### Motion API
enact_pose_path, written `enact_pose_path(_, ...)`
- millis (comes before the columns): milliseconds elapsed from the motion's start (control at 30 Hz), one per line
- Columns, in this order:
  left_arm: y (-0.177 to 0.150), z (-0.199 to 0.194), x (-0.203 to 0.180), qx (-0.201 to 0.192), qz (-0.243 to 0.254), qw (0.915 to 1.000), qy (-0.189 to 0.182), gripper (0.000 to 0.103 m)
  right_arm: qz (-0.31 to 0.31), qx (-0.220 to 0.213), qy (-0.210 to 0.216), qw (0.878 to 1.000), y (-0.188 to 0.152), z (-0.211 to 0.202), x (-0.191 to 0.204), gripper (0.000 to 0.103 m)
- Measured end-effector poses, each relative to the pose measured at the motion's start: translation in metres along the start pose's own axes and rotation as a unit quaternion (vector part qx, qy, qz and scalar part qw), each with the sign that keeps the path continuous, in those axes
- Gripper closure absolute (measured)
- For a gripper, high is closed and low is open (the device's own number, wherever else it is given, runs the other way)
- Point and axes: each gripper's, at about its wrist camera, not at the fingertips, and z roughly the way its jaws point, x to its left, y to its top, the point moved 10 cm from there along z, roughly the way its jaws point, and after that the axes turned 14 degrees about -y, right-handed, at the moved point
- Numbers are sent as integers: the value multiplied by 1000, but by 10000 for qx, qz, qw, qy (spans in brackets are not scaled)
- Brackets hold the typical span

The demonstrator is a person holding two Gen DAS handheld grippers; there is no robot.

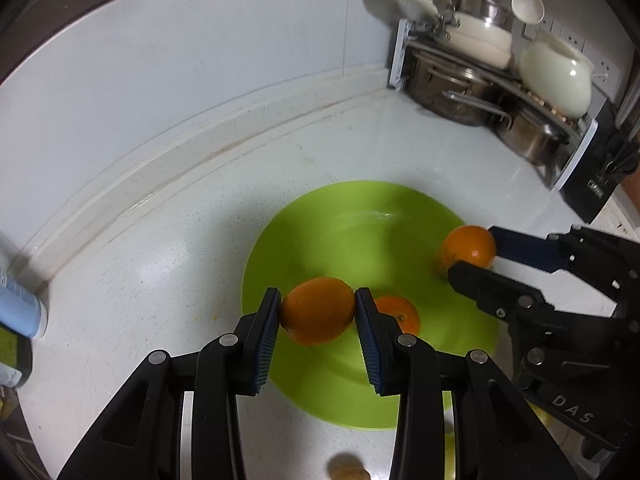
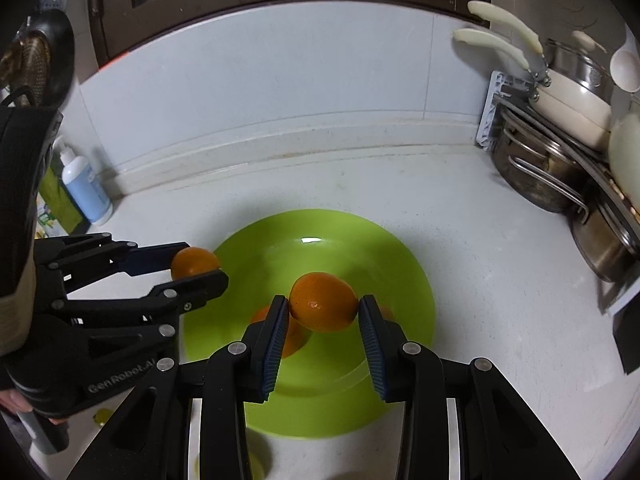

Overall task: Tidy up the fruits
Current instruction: 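Carry both held oranges over the green plate, then lower the oranges onto the plate and open both tools, then move both open tools back toward the remaining fruits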

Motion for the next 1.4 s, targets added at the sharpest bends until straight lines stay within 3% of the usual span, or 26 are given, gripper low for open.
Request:
enact_pose_path(267,1,18,4,128,-51,9999,-45,66,-17,206,-34,9998,-1,22,-2,66)
enact_pose_path(600,-1,2,-2,-44,94,9999,89,59,-74,29,-98,9999,-1,13,-4,65)
enact_pose_path(1133,-30,-82,-23,-843,197,9961,189,50,26,-537,35,9985,-19,-57,11,65)
enact_pose_path(1400,-59,-135,-21,-1265,176,9915,245,42,-92,-1102,2,9939,-30,-112,32,57)
